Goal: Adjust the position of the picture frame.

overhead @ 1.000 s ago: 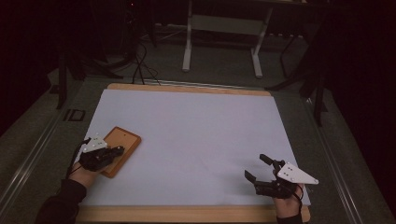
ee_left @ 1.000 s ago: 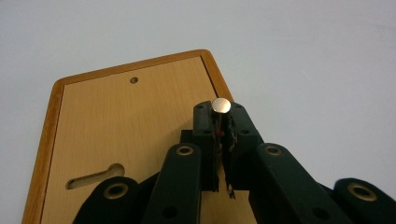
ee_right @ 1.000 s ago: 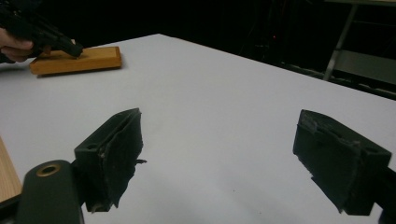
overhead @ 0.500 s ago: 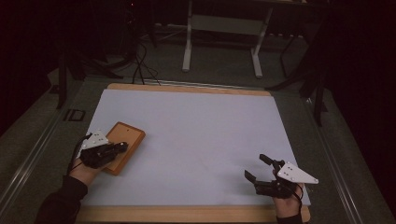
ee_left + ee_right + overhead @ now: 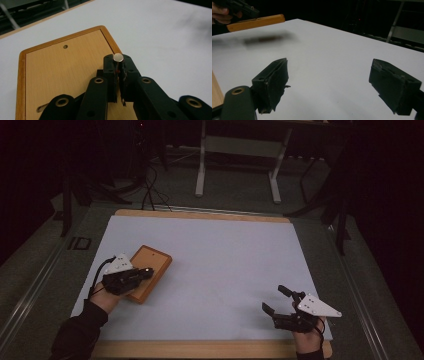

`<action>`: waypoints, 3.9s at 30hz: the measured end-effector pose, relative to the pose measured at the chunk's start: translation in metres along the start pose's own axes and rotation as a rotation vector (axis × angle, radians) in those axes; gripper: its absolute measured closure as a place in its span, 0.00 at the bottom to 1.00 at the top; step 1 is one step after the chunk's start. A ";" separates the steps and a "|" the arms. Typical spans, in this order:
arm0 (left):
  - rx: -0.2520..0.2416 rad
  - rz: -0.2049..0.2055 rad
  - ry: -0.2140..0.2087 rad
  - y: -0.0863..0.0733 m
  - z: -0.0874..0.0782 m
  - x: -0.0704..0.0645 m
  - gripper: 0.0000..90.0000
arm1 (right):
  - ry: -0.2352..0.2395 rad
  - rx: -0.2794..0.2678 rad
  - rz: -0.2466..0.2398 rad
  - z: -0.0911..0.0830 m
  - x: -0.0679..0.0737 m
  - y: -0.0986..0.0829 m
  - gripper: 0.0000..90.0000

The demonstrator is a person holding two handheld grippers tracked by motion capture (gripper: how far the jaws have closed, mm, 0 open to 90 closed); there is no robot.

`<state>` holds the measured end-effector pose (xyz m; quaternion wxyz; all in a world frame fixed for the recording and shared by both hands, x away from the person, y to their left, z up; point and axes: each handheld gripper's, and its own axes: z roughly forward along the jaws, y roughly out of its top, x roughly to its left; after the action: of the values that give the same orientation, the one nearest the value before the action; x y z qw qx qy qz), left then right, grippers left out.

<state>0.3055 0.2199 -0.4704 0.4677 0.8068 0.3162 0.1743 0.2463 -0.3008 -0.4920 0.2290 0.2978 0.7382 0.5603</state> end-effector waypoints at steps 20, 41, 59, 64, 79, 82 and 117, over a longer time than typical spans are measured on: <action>0.024 0.084 -0.122 0.041 0.067 -0.033 0.95 | 0.007 -0.008 0.011 -0.003 -0.001 0.000 0.17; 0.067 0.110 -0.182 0.054 0.138 -0.057 0.95 | 0.022 -0.009 0.011 -0.005 -0.001 0.000 0.17; 0.128 0.114 -0.163 0.043 0.170 -0.058 0.94 | 0.022 -0.006 0.010 -0.004 0.000 -0.001 0.17; 0.140 0.139 -0.151 0.042 0.173 -0.062 0.94 | 0.025 -0.003 0.010 -0.004 0.000 -0.001 0.17; 0.137 0.158 -0.159 0.045 0.164 -0.066 0.85 | 0.026 0.001 0.011 -0.004 0.001 -0.001 0.17; 0.099 0.159 -0.178 0.048 0.147 -0.062 0.81 | 0.025 -0.001 0.013 -0.004 0.000 -0.001 0.17; 0.260 -0.017 0.028 -0.012 0.101 -0.008 1.00 | 0.033 0.008 0.017 0.000 0.001 -0.002 0.17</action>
<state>0.3540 0.1539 -0.5317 0.3563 0.8553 0.3494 0.1392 0.2450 -0.3002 -0.4935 0.2111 0.2956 0.7415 0.5641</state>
